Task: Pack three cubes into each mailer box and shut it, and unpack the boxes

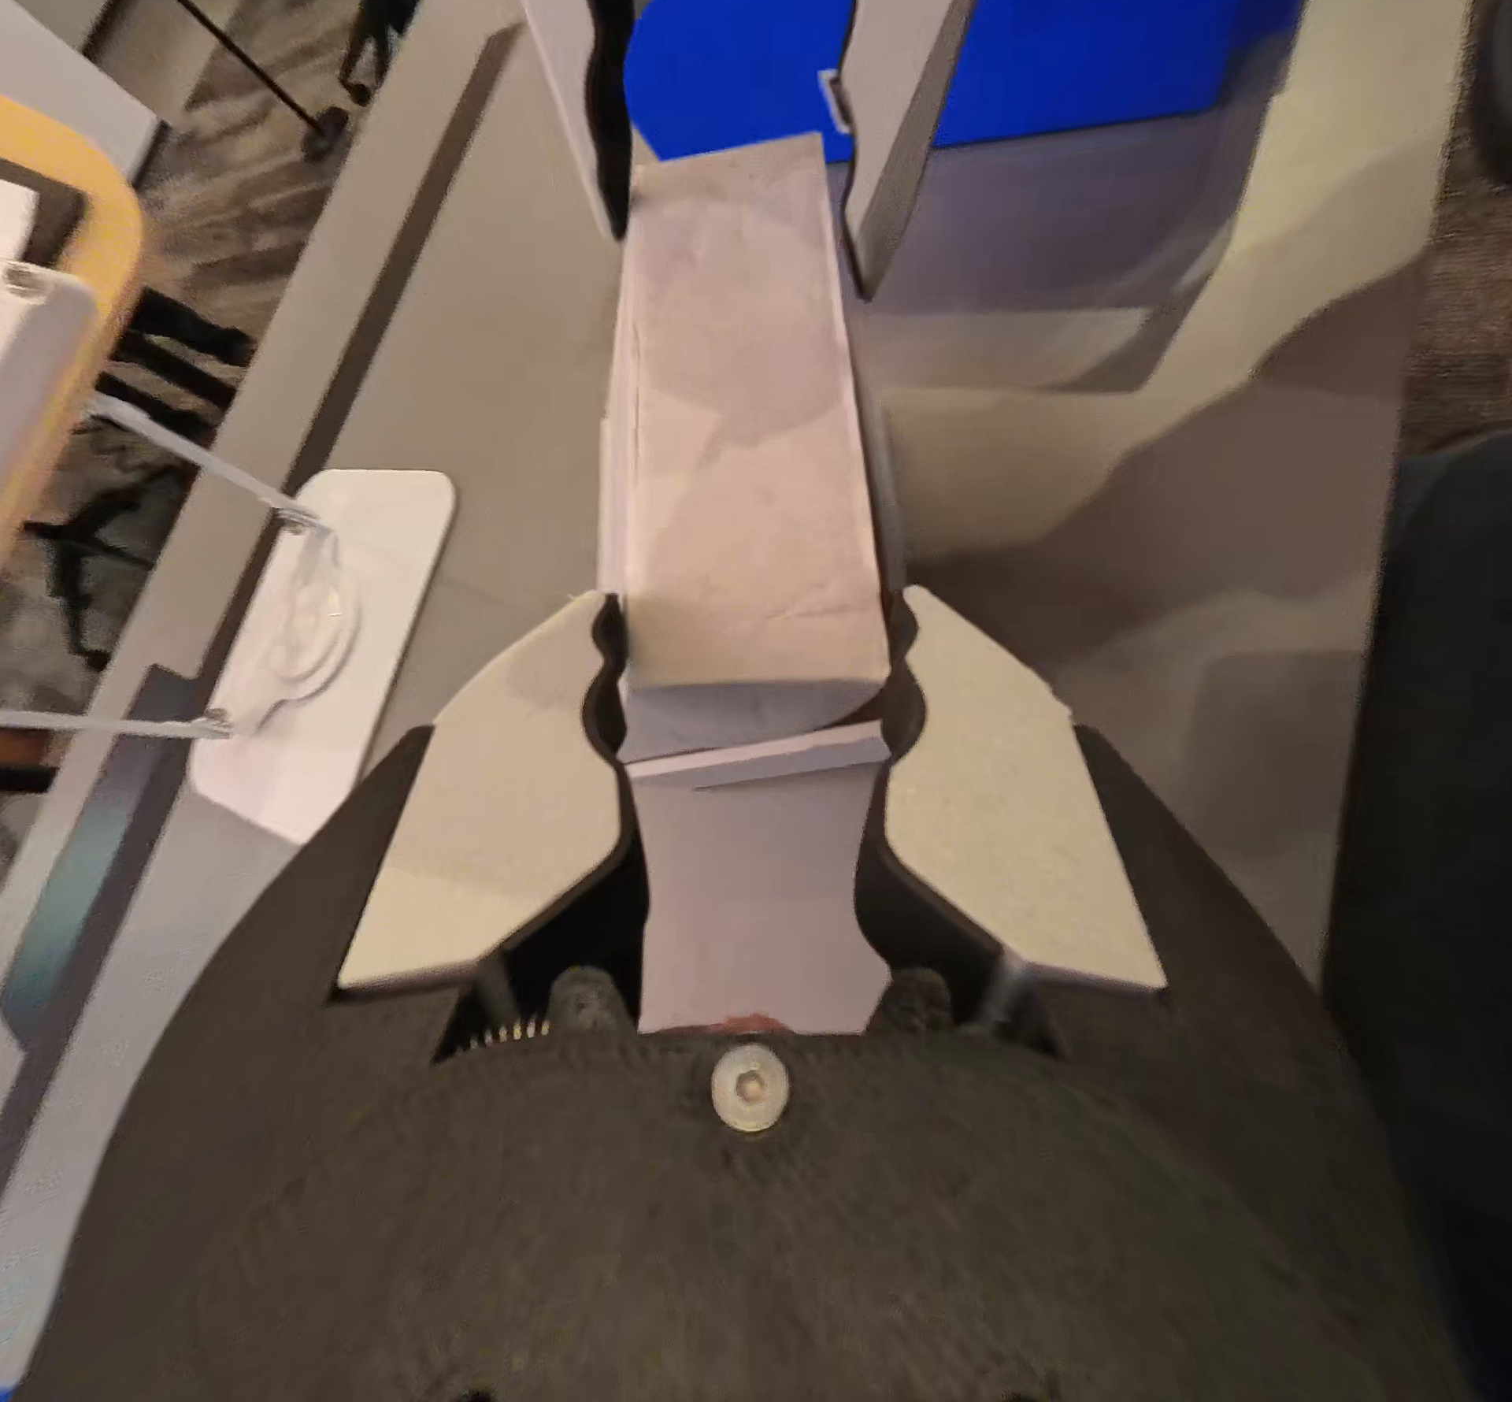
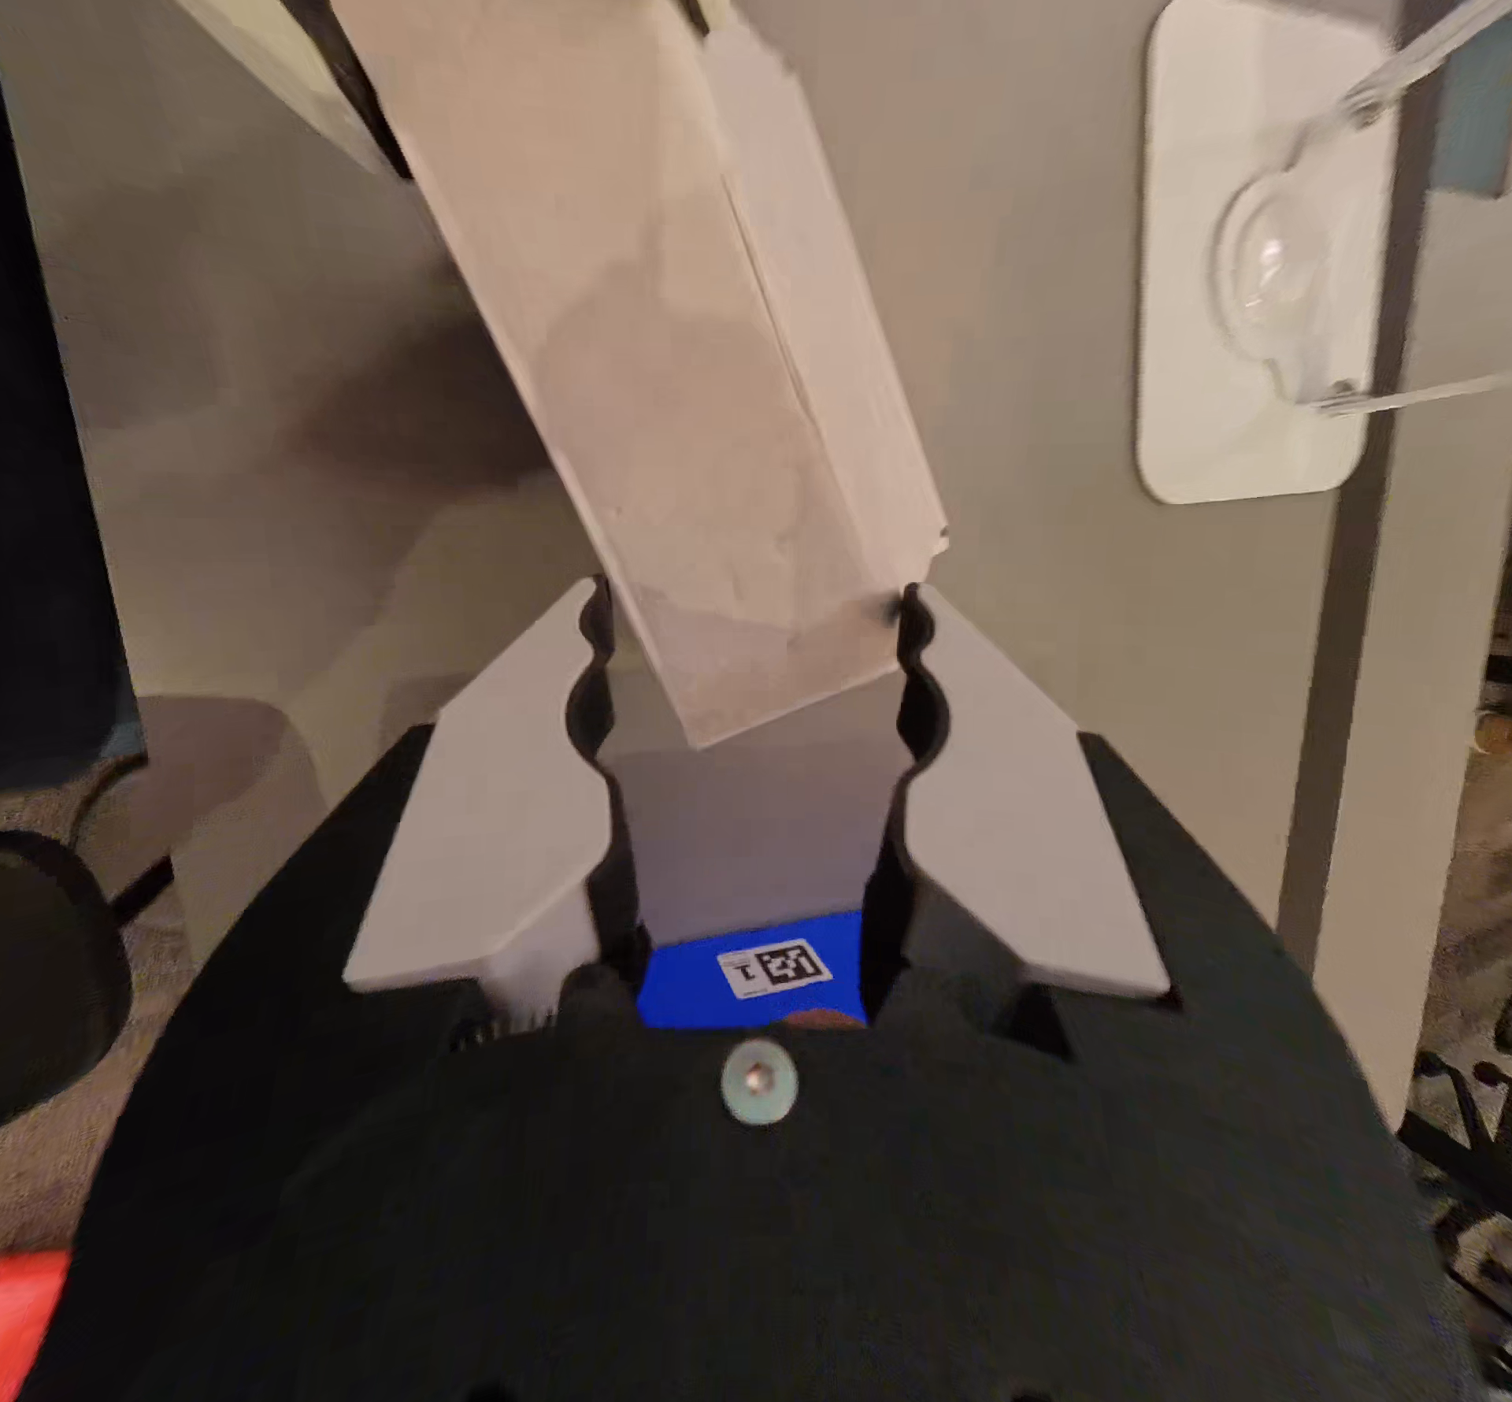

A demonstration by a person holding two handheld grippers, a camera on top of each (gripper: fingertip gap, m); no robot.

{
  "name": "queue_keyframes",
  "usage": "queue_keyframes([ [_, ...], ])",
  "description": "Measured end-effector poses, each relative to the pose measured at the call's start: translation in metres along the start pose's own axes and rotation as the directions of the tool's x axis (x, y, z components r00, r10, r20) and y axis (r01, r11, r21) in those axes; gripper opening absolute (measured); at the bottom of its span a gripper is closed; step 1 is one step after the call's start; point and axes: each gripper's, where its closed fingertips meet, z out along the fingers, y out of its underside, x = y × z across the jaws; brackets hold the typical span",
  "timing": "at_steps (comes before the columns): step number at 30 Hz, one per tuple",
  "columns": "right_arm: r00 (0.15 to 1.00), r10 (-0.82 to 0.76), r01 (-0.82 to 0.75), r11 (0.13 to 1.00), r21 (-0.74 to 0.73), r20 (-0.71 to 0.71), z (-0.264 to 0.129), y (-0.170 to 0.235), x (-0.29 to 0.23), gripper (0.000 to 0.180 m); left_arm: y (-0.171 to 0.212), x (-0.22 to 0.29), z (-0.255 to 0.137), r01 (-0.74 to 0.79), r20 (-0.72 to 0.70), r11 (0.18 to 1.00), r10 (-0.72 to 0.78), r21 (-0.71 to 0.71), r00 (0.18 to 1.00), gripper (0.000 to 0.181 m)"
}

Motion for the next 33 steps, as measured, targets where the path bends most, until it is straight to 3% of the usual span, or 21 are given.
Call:
queue_keyframes([
  [4,0.994,0.017,-0.013,0.999,-0.045,0.106,0.017,0.010,-0.032,0.071,0.023,0.026,0.007,-0.048,-0.109,0.993,0.036,-0.112,0.993,0.064],
  [7,0.985,0.062,-0.046,0.994,-0.095,0.164,0.038,0.020,-0.053,0.070,0.046,0.039,0.011,-0.028,-0.193,0.981,-0.009,-0.190,0.981,0.052],
  [13,0.980,0.129,-0.123,0.991,-0.050,0.151,0.044,0.008,-0.046,0.071,0.062,0.027,0.013,0.014,-0.159,0.976,-0.050,-0.217,0.986,0.058],
  [15,0.959,0.245,-0.245,0.969,-0.023,0.145,0.035,0.004,-0.039,0.084,0.067,0.019,0.006,0.040,-0.129,0.974,-0.070,-0.222,0.989,0.067],
  [18,0.895,0.413,-0.425,0.904,0.043,0.167,0.022,0.001,-0.035,0.080,0.072,0.012,-0.007,0.186,-0.109,0.965,-0.208,-0.185,0.972,0.078],
  [20,0.845,0.511,-0.517,0.856,0.001,0.158,0.024,0.012,-0.037,0.076,0.074,0.009,-0.012,0.284,-0.110,0.947,-0.301,-0.149,0.947,0.077],
  [24,0.736,0.638,-0.638,0.766,-0.083,0.226,0.041,0.022,-0.058,0.062,0.069,0.018,-0.006,0.505,-0.222,0.853,-0.521,-0.127,0.824,0.072],
  [27,0.707,0.667,-0.657,0.743,-0.130,0.236,0.052,0.023,-0.066,0.055,0.069,0.022,0.003,0.564,-0.268,0.816,-0.575,-0.125,0.773,0.056],
  [33,0.678,0.689,-0.676,0.721,-0.152,0.255,0.057,0.018,-0.069,0.054,0.073,0.021,0.004,0.607,-0.295,0.781,-0.621,-0.151,0.726,0.050],
])
